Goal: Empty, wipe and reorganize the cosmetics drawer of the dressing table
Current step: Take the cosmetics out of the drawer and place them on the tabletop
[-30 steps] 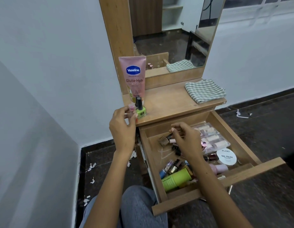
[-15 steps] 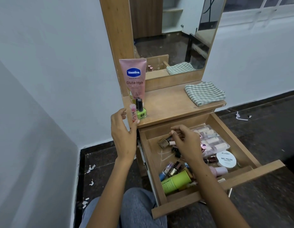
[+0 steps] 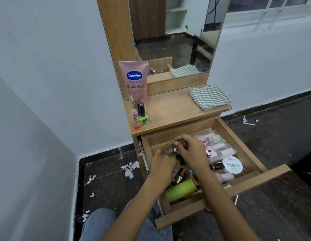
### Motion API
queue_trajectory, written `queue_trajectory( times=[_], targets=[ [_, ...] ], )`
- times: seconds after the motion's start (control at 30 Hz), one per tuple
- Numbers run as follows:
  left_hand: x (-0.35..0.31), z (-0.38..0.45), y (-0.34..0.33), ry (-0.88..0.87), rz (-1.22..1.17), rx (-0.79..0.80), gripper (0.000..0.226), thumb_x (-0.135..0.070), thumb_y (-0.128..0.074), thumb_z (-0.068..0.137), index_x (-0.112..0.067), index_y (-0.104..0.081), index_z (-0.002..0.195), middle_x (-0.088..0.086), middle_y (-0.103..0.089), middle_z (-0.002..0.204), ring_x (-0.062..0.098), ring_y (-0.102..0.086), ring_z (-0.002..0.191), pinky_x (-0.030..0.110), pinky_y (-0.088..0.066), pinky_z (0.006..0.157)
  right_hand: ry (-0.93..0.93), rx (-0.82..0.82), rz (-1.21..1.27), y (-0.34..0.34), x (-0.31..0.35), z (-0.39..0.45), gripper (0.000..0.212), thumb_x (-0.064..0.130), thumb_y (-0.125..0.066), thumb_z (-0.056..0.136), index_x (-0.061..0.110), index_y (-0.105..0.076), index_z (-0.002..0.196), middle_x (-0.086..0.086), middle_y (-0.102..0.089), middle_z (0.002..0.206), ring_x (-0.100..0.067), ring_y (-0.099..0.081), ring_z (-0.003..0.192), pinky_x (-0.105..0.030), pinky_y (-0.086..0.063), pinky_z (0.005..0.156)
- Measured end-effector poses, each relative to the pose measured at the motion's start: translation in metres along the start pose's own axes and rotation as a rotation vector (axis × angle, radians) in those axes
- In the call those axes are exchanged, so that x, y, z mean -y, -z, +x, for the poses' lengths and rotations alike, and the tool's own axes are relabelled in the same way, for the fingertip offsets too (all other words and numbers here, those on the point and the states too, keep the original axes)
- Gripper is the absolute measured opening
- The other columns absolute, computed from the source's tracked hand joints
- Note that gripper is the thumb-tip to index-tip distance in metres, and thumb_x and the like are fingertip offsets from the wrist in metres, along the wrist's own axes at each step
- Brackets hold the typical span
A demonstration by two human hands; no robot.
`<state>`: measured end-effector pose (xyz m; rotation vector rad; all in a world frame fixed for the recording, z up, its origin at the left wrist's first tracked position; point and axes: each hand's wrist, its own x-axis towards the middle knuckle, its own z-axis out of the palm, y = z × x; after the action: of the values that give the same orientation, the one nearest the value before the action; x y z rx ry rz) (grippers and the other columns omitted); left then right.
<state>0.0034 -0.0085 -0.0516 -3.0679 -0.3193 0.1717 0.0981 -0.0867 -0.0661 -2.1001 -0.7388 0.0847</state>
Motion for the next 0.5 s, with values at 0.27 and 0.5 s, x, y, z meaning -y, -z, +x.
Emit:
queue_trajectory(
  times=[0.27,0.5],
  targets=[
    [-0.006,0.006,-0.005,0.099,-0.279,-0.194,0.012,-0.026,-0.063,0.085,-0.016,-0.065,0.092,0.000,-0.064,0.092,0.017,-0.058,0.090,0.034,-0.035,0.096,0.027,-0.090,0.065,0.002,0.003,-0.002,0.012,0.015,-0.062,0.089,0.018,-0.068,0.100,0.008,-0.070,0.090,-0.004,-0.064,0.082,-0.021,-0.053,0.073],
    [0.041,-0.015,0.023,0.417,-1.252,-0.549,0.020,-0.010,-0.083,0.068,-0.012,-0.074,0.086,-0.006,-0.072,0.075,0.003,-0.067,0.068,0.016,-0.053,0.066,0.038,0.152,0.450,0.005,0.007,-0.002,0.019,0.010,-0.058,0.092,0.016,-0.067,0.107,0.003,-0.072,0.101,-0.011,-0.068,0.097,-0.035,-0.057,0.084]
  ],
)
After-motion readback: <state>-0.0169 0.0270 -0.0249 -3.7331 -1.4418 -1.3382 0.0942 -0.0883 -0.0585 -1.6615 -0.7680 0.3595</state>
